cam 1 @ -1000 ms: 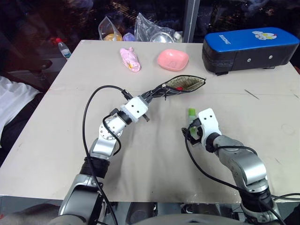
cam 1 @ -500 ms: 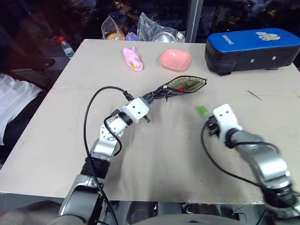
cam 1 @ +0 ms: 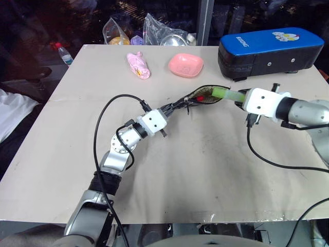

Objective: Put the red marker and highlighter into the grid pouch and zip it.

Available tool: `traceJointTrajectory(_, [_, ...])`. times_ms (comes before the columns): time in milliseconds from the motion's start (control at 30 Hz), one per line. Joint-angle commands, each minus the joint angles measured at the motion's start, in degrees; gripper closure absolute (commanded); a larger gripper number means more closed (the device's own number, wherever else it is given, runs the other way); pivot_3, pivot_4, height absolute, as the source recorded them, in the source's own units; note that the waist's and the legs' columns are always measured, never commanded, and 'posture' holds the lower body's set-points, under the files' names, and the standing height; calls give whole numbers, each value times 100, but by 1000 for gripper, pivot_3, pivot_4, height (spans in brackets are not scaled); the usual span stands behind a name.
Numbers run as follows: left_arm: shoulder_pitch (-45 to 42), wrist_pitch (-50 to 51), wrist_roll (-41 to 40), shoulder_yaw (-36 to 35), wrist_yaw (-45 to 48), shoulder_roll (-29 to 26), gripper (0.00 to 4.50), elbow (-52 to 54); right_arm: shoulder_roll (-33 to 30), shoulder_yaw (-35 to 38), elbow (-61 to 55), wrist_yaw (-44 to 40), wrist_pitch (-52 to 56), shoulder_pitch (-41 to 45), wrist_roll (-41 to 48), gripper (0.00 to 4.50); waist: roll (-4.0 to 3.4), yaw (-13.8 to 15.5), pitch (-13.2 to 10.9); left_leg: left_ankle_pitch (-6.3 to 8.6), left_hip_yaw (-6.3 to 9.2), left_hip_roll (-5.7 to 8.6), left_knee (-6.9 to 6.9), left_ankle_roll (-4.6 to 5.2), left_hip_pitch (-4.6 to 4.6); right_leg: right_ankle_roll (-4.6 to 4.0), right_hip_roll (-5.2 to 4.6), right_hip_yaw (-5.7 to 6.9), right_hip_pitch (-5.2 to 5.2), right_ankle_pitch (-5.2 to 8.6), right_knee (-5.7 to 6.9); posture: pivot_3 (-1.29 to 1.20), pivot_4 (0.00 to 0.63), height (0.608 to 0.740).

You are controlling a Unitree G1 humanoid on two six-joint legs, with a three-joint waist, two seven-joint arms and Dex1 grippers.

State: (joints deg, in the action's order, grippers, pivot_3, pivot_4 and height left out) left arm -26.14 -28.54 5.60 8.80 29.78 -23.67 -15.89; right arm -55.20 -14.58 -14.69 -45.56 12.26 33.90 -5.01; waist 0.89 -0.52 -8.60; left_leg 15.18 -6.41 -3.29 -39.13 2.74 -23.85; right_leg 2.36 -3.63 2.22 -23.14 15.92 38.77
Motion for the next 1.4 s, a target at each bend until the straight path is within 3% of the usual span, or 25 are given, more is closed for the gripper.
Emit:
traceJointTrajectory(33, [-113, -255, 24, 14, 30, -23, 4500, 103, 138, -163, 462, -204, -775, 408, -375, 3735, 0, -1, 0, 0, -1, 0, -1, 0, 0, 0, 0, 0, 0, 0, 0, 0, 150, 740])
traceJointTrajectory(233, [-49, -385, 60, 105, 90, -64, 4500, 222, 835, -821, 1518, -484, -1956, 1254, -980, 3735, -5, -27, -4, -1, -12, 0, -2, -1, 6, 0, 3, -2, -2, 0, 6, 0, 150, 740])
traceJointTrajectory(400, [-27, -388, 47, 138, 127, -8, 4500, 272, 1458, -1008, 1940, -510, -2217, 1547, -1195, 3735, -6, 4, -4, -1, -10, -4, -1, -2, 1, 0, 2, 5, -3, 0, 4, 0, 150, 740])
traceJointTrajectory(467, [-22, -365, 35, 142, 137, 9, 4500, 275, 1633, -958, 2079, -499, -2203, 1635, -1236, 2678, -6, 7, -5, -1, -13, -5, -3, -2, 0, 0, -1, 3, -2, 0, 5, 0, 150, 740])
traceJointTrajectory(500, [-6, -335, 27, 128, 125, 19, 4500, 283, 1670, -886, 2123, -497, -2179, 1655, -1220, 2434, -6, 8, -5, -1, -13, -5, -6, -2, 0, 1, -1, 3, -3, 0, 7, 0, 150, 740])
traceJointTrajectory(633, [24, -320, 51, 71, 66, 43, 4500, 246, 1413, -419, 2181, -623, -2307, 1642, -908, 470, -7, 41, -5, -1, -13, -5, -7, -2, 0, 1, -4, 4, -2, 0, 6, 0, 150, 740])
traceJointTrajectory(667, [34, -322, 52, 62, 62, 40, 4500, 253, 1290, -293, 2131, -706, -2325, 1595, -798, 72, -8, 50, -6, -1, -13, -5, -7, -2, 0, 0, -5, 4, -2, 0, 6, 0, 150, 740])
traceJointTrajectory(700, [40, -321, 49, 54, 60, 36, 4500, 253, 1173, -157, 2070, -793, -2313, 1546, -648, 72, -8, 55, -6, -1, -13, -5, -7, -2, 0, 0, -5, 4, -2, 0, 6, 0, 150, 740])
traceJointTrajectory(800, [42, -320, 34, 33, 56, 30, 4500, 206, 837, 569, 1548, -1168, -1432, 1242, 215, 72, -8, 100, -6, -1, -11, -5, -6, -2, -1, 0, -5, 4, -2, 0, 5, 0, 150, 740])
traceJointTrajectory(900, [27, -302, 9, 11, 52, 56, 4500, 120, 701, 1376, 782, -1152, 173, 754, 1057, 72, -8, 118, -5, -1, -8, -10, -5, -2, 1, -1, -3, 5, -1, -1, 7, 0, 150, 740])
traceJointTrajectory(1033, [-13, -307, -8, 8, 71, 78, 4500, 41, 937, 1854, -492, -720, 2367, 62, 1948, 72, -8, 110, -5, -1, -7, -14, -4, -1, 2, -1, -4, 4, -1, -1, 11, 0, 150, 740])
traceJointTrajectory(1233, [-81, -315, -8, 32, 104, 114, 4500, -26, 2167, 2148, -1973, 429, 5326, -717, 3277, 72, -9, 115, -5, 0, 0, -19, -4, 0, -1, -2, -3, 5, -1, -2, 13, 0, 150, 740])
traceJointTrajectory(1400, [-135, -357, -7, 57, 150, 120, 4500, -73, 3601, 2267, -2028, 1427, 6609, -717, 3649, 72, -1, 117, 0, 1, 7, -10, -5, 1, -2, -2, -4, 8, 1, -2, 12, 0, 150, 740])
